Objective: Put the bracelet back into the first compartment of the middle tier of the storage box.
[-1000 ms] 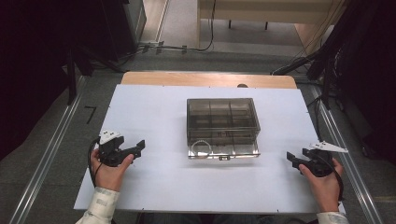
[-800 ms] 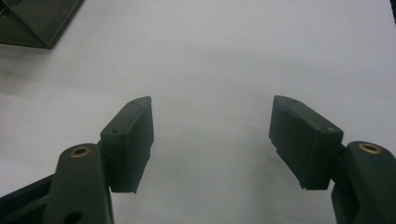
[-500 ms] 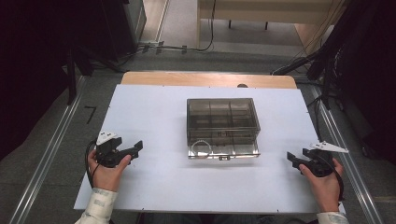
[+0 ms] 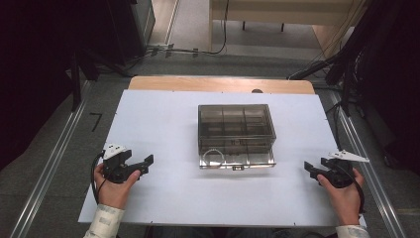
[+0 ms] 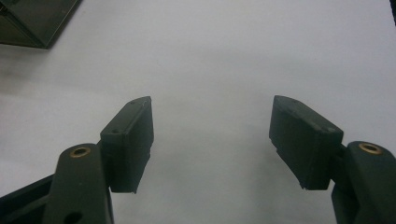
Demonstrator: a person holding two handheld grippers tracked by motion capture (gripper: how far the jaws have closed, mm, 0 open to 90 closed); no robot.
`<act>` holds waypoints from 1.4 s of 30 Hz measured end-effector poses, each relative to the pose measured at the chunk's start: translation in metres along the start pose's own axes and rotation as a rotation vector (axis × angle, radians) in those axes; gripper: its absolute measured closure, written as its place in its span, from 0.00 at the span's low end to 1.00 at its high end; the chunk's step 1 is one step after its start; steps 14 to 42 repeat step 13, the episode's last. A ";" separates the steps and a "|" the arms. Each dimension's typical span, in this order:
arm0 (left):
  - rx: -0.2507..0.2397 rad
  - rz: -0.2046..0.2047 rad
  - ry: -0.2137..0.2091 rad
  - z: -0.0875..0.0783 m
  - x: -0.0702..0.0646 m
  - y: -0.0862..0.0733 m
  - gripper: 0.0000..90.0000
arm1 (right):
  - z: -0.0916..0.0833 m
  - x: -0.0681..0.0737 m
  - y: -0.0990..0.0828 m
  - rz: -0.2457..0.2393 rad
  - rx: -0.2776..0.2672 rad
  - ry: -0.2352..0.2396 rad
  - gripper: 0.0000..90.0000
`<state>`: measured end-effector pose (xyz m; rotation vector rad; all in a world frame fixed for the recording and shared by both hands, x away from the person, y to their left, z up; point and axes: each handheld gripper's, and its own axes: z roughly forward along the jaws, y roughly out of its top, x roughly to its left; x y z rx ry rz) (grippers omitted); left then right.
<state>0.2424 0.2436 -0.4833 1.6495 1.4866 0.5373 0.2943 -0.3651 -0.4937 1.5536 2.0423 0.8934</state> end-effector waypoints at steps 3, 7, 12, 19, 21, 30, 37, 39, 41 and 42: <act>-0.002 0.004 -0.003 -0.002 -0.002 -0.001 0.15 | 0.000 0.000 0.000 -0.001 -0.001 0.000 0.33; -0.004 0.001 -0.011 -0.003 -0.002 -0.002 0.15 | 0.000 0.000 0.000 0.000 0.000 0.000 0.33; -0.011 0.005 -0.018 -0.006 -0.004 -0.003 0.15 | 0.000 0.000 0.000 -0.001 0.000 0.000 0.33; -0.014 0.005 -0.021 -0.007 -0.005 -0.003 0.15 | 0.000 0.000 0.000 -0.001 0.000 0.000 0.33; -0.014 0.005 -0.021 -0.007 -0.005 -0.003 0.15 | 0.000 0.000 0.000 -0.001 0.000 0.000 0.33; -0.014 0.005 -0.021 -0.007 -0.005 -0.003 0.15 | 0.000 0.000 0.000 -0.001 0.000 0.000 0.33; -0.014 0.005 -0.021 -0.007 -0.005 -0.003 0.15 | 0.000 0.000 0.000 -0.001 0.000 0.000 0.33; -0.014 0.005 -0.021 -0.007 -0.005 -0.003 0.15 | 0.000 0.000 0.000 -0.001 0.000 0.000 0.33; -0.014 0.005 -0.021 -0.007 -0.005 -0.003 0.15 | 0.000 0.000 0.000 -0.001 0.000 0.000 0.33; -0.014 0.005 -0.021 -0.007 -0.005 -0.003 0.15 | 0.000 0.000 0.000 -0.001 0.000 0.000 0.33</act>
